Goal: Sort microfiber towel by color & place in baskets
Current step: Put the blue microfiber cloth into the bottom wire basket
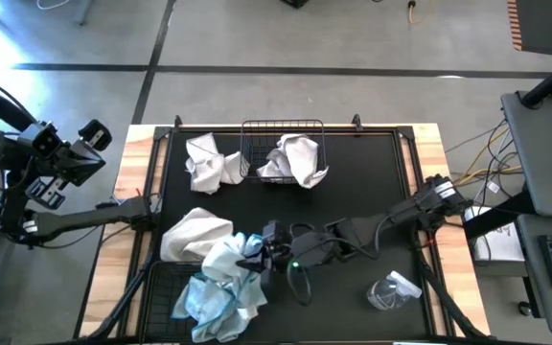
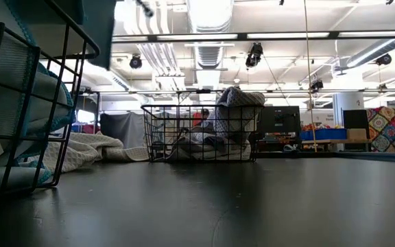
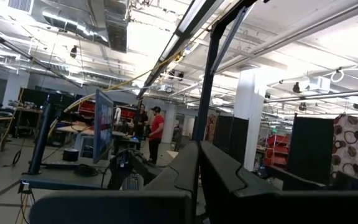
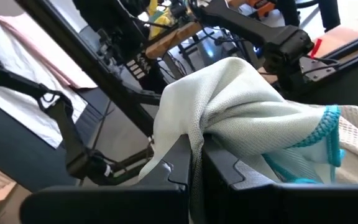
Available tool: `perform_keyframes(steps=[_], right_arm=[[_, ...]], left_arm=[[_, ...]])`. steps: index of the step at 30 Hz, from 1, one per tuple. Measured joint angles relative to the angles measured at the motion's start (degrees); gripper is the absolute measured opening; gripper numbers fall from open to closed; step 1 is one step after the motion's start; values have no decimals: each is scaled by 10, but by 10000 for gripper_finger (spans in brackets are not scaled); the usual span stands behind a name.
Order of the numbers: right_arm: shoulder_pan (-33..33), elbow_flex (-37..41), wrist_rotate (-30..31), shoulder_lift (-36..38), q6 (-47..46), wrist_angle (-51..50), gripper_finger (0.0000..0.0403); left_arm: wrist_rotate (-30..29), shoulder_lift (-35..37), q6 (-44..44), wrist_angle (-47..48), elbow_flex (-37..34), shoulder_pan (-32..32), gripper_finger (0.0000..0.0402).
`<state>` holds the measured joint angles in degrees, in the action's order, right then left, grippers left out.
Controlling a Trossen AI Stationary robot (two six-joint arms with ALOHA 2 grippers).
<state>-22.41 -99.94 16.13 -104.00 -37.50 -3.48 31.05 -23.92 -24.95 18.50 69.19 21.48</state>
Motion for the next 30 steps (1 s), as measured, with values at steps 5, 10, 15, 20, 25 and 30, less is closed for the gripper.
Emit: perform_keyframes(steps=[5, 10, 15, 20, 25, 30], right_arm=[[8, 0, -7, -23, 0, 46, 13], [14, 0, -33, -42, -20, 76, 13], [16, -1, -47, -59, -32, 98, 13], [17, -1, -85, -85, -58, 139, 13], [17, -1, -116, -107, -69, 193, 13], [17, 0, -121, -117, -83, 197, 13]], left_arm=[[0, 0, 0, 0, 0, 0, 0], [0, 0, 0, 0, 0, 0, 0], [0, 0, 0, 0, 0, 0, 0], [0, 0, 0, 0, 0, 0, 0], [0, 0, 0, 0, 0, 0, 0], [0, 0, 0, 0, 0, 0, 0]])
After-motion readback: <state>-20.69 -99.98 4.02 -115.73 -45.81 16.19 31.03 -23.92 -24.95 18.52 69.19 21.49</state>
